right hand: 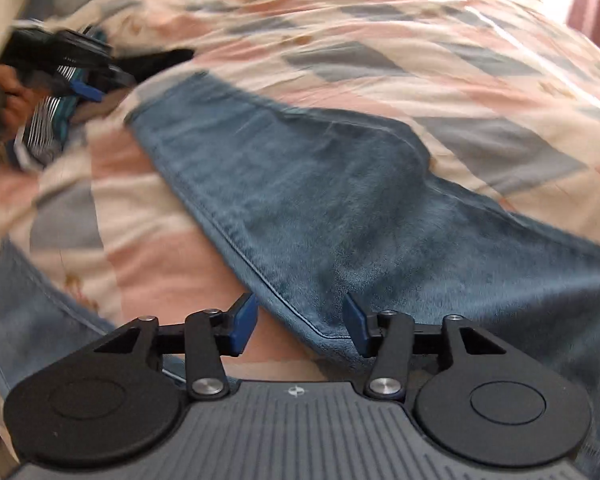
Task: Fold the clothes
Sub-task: 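Smooth the jeans legs flat with both open grippers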
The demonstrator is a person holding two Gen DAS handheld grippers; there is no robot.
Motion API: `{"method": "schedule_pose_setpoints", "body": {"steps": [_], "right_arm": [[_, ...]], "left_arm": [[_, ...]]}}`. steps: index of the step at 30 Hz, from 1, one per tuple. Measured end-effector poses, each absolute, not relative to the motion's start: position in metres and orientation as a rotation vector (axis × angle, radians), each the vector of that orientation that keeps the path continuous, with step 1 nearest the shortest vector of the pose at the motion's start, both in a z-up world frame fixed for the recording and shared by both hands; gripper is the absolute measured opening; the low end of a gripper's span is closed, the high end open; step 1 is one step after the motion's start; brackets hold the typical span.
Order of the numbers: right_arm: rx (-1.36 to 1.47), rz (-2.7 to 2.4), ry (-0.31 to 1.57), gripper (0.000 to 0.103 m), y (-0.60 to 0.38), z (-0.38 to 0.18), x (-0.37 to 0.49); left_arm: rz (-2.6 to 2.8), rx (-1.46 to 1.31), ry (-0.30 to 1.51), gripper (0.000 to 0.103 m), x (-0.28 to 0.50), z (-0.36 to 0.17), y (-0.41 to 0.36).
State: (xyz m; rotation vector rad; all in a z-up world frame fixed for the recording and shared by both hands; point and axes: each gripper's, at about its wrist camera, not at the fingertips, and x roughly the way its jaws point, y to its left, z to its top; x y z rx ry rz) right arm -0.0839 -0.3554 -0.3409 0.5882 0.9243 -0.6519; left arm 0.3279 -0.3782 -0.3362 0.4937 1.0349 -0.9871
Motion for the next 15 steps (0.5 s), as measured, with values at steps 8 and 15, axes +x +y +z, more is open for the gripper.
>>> {"method": "schedule_pose_setpoints", "body": {"steps": [8,15], "right_arm": [[0.768,-0.860,0.900,0.059,-0.341,-0.347,-0.130],[0.903,-1.018,0.834,0.059,-0.344,-0.344,-0.169]], "left_arm": [[-1.110,0.756,0.997,0.003,0.314,-0.396,-0.447],[-1.003,0.501,0.659,0.000,0.338,-0.310,-0.397]]}}
